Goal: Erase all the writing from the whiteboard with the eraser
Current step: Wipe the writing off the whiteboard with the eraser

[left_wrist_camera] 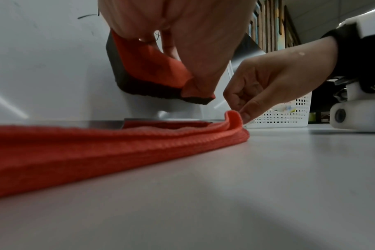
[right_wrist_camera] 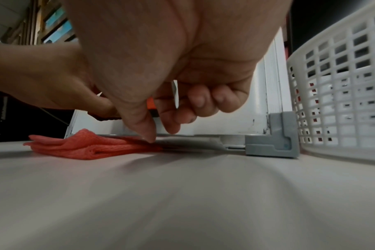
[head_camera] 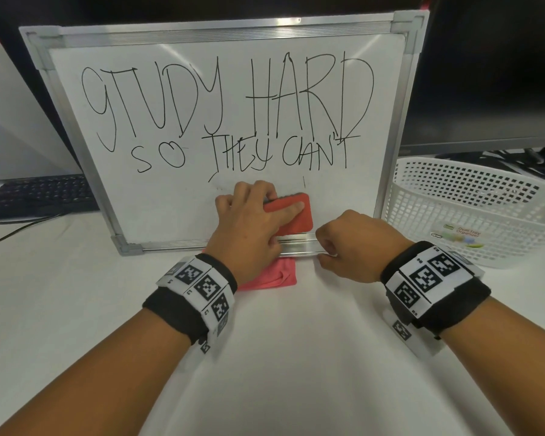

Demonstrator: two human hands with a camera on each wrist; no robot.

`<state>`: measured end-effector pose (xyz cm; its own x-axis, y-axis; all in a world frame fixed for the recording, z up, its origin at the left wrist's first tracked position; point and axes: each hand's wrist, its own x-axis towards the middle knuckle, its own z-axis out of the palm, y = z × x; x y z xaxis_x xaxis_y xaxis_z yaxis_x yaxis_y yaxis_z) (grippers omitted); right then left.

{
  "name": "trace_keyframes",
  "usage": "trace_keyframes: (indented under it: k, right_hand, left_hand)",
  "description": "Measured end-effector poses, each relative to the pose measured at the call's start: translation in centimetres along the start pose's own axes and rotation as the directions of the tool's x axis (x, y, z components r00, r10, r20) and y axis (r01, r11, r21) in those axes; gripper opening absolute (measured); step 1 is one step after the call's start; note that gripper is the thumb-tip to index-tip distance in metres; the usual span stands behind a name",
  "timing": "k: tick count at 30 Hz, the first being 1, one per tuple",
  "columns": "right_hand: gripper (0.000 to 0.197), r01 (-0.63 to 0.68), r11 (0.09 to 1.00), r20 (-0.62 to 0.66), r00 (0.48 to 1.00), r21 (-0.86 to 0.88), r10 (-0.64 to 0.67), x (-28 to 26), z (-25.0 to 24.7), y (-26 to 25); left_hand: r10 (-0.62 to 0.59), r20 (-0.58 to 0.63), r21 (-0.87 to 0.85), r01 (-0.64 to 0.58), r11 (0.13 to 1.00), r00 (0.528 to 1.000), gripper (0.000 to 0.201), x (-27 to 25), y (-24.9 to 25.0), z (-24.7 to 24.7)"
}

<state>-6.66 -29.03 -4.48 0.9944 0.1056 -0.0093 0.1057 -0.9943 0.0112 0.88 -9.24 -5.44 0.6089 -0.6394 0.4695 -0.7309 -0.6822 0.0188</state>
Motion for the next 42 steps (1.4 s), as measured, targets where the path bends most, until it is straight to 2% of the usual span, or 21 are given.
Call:
trace_keyframes:
  k: [5, 9, 15, 19, 22, 27, 31, 33, 35, 38, 42]
  right_hand:
    - [0.024, -0.008, 1.000, 0.003, 1.000, 0.005, 0.008, 0.1, 0.1, 0.0]
    - [0.023, -0.005, 1.000, 0.006, 1.000, 0.003, 0.005, 0.0, 0.0, 0.0]
    - [0.024, -0.007, 1.000, -0.002, 1.000, 0.002, 0.007, -0.1, 0.0, 0.0]
    - [0.024, 0.007, 1.000, -0.005, 1.000, 0.012, -0.007, -0.1, -0.1, 0.0]
    - [0.024, 0.005, 1.000, 0.001, 1.000, 0.019, -0.005, -0.2, -0.1, 0.0]
    - [0.037, -0.021, 1.000, 0.014, 1.000, 0.012, 0.021, -0.1, -0.1, 0.1]
    - [0.029, -0.016, 1.000, 0.014, 1.000, 0.013, 0.015, -0.2, -0.3, -0.1]
    - [0.032, -0.017, 1.000, 0.015, 1.000, 0.012, 0.017, -0.2, -0.3, -0.1]
    - [0.037, -0.019, 1.000, 0.011, 1.000, 0.012, 0.019, -0.1, -0.2, 0.0]
    - [0.034, -0.013, 1.000, 0.008, 1.000, 0.011, 0.013, -0.1, 0.0, 0.0]
    - [0.027, -0.017, 1.000, 0.010, 1.000, 0.011, 0.017, -0.1, -0.1, 0.0]
  left_hand:
    - [-0.067, -0.043, -0.034, 0.066, 0.997, 0.997, 0.066, 0.6, 0.6, -0.2]
    - [-0.011, 0.026, -0.022, 0.012, 1.000, 1.000, 0.066, 0.5, 1.0, -0.1]
    - [-0.071, -0.053, -0.014, 0.070, 0.997, 0.996, 0.067, 1.0, 1.2, -0.3]
    - [-0.002, 0.067, -0.014, 0.003, 1.000, 0.998, 0.066, 0.5, 1.6, -0.2]
    - [-0.003, 0.099, -0.018, 0.005, 1.000, 0.995, 0.065, 0.5, 1.6, -0.3]
    - [0.036, 0.277, 0.024, -0.045, 0.999, 0.960, 0.067, 0.4, 1.4, 0.0]
    - [0.056, 0.182, -0.007, -0.056, 0.998, 0.982, 0.066, 0.4, 1.4, 0.0]
    - [0.069, 0.127, -0.014, -0.068, 0.998, 0.990, 0.064, 0.5, 1.3, 0.2]
    - [0.070, 0.169, 0.000, -0.071, 0.997, 0.983, 0.065, 0.5, 1.5, 0.1]
    - [0.062, 0.246, 0.023, -0.070, 0.997, 0.967, 0.068, 0.3, 1.5, 0.3]
    - [0.037, 0.086, 0.015, -0.038, 0.999, 0.996, 0.064, 0.3, 1.2, -0.3]
